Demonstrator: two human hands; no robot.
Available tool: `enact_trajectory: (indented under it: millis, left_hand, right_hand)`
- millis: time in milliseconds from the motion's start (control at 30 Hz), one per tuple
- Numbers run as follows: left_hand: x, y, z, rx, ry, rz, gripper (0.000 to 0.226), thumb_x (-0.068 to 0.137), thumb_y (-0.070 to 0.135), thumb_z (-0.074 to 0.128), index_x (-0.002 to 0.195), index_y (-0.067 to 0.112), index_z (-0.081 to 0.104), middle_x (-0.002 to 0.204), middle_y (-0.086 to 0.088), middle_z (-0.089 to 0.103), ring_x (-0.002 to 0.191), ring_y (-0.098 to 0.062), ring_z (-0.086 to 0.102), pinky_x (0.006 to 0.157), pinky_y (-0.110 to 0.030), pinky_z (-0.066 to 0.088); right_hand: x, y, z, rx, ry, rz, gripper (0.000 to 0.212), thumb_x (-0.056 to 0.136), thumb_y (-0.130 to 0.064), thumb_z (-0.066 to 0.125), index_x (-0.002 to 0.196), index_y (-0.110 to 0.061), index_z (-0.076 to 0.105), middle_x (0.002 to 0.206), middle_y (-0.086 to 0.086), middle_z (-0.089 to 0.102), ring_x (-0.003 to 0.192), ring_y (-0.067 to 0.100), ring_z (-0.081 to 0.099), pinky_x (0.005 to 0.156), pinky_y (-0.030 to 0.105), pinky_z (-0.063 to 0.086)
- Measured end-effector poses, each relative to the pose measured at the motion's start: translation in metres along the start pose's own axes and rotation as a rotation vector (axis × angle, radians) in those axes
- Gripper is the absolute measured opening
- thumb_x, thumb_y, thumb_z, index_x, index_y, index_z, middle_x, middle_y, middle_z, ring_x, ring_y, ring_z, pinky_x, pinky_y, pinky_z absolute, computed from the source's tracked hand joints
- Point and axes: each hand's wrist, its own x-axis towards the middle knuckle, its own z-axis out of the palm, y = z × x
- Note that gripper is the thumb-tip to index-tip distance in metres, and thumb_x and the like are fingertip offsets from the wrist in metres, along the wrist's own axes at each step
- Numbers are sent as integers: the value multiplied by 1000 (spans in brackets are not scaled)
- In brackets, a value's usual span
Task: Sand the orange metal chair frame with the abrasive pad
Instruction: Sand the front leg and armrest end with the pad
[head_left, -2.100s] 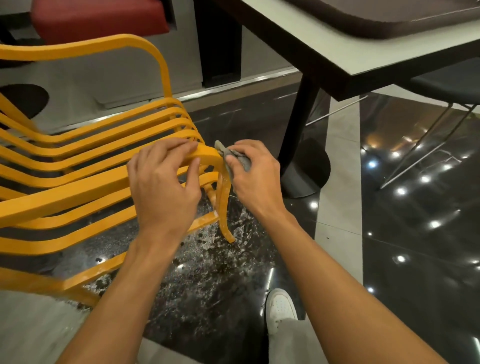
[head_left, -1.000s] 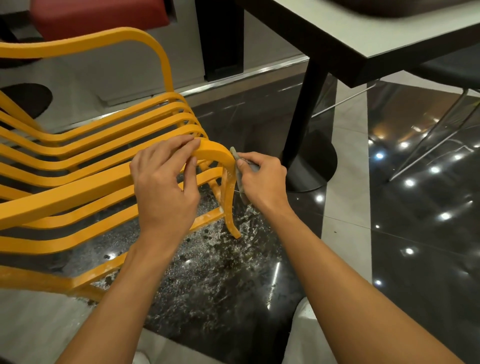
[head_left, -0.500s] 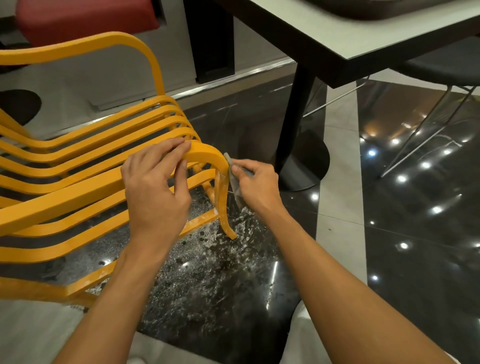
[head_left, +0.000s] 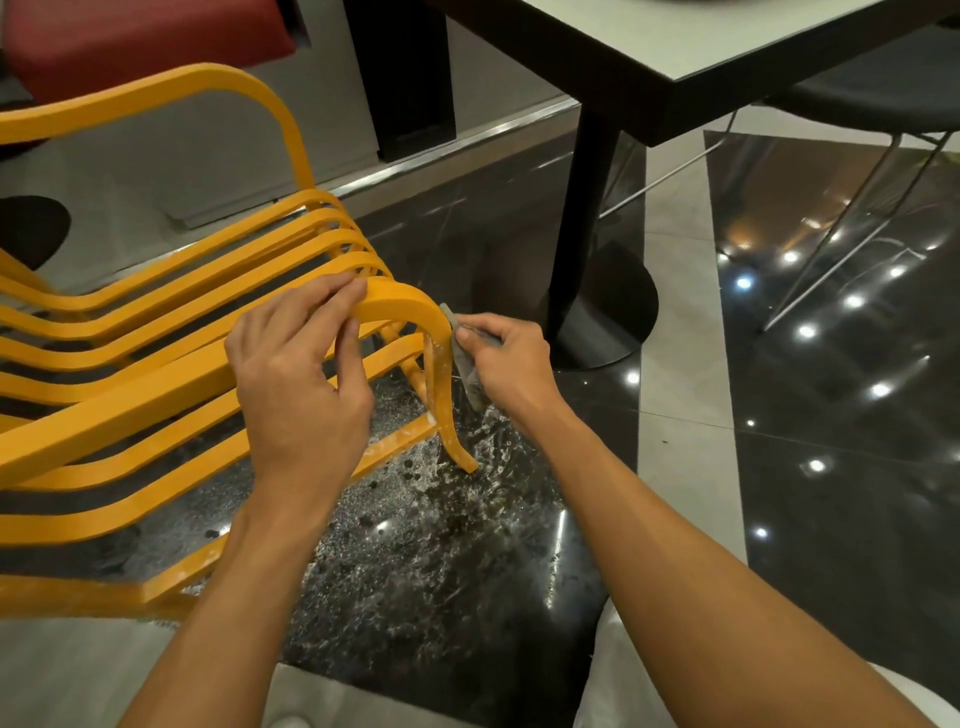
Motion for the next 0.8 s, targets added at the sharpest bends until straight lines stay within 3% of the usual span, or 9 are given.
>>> enact_trajectory:
  millis: [100, 233, 400, 533, 667, 800]
  left_hand:
    - [-1, -1, 0, 3, 1, 21, 30, 106, 16, 62, 134, 17, 71, 136, 4, 69, 129, -22, 60, 114, -42, 36]
    - [0, -1, 0, 8, 12, 22, 30, 106, 15, 62, 134, 17, 72, 135, 4, 69, 129, -22, 60, 113, -43, 37]
    - [0, -1, -1, 19, -4, 26, 31, 106, 16, 62, 135, 18, 71, 137, 4, 68, 130, -21, 59, 113, -46, 38]
    - [0, -1, -1, 25, -5, 22, 31, 106, 16, 62, 136, 18, 70, 137, 3, 69, 130, -22, 59, 114, -48, 38]
    - [-1, -1, -1, 20, -5, 23, 31, 106, 16, 62, 136, 17, 70, 137, 4, 68, 130, -21, 59, 114, -47, 38]
    - [0, -2, -1, 28, -3, 27, 33, 105, 13, 61, 136, 17, 71, 137, 4, 68, 130, -21, 59, 113, -47, 38]
  right_hand:
    - [3, 0, 1, -8, -4, 21, 17, 100, -20, 69, 108, -28, 82, 98, -4, 79, 94, 12, 72, 96, 44, 60]
    - [4, -4, -1, 28, 8, -29, 19, 100, -19, 68, 108, -29, 81, 97, -8, 79, 96, 8, 73, 96, 38, 60]
    - [6, -4, -3, -29, -15, -21, 19, 101, -19, 66, 107, -27, 82, 66, -17, 71, 71, 9, 68, 90, 43, 63]
    - [7, -13, -3, 15, 10, -94, 18, 100, -21, 67, 106, -32, 81, 95, -9, 78, 96, 12, 72, 97, 44, 60]
    - [3, -4, 1, -75, -2, -27, 18, 101, -22, 66, 107, -30, 82, 94, -10, 77, 98, 14, 72, 97, 45, 59]
    - [7, -13, -4, -44, 5, -149, 20, 101, -20, 67, 111, -29, 80, 100, -12, 76, 103, 8, 69, 101, 37, 56]
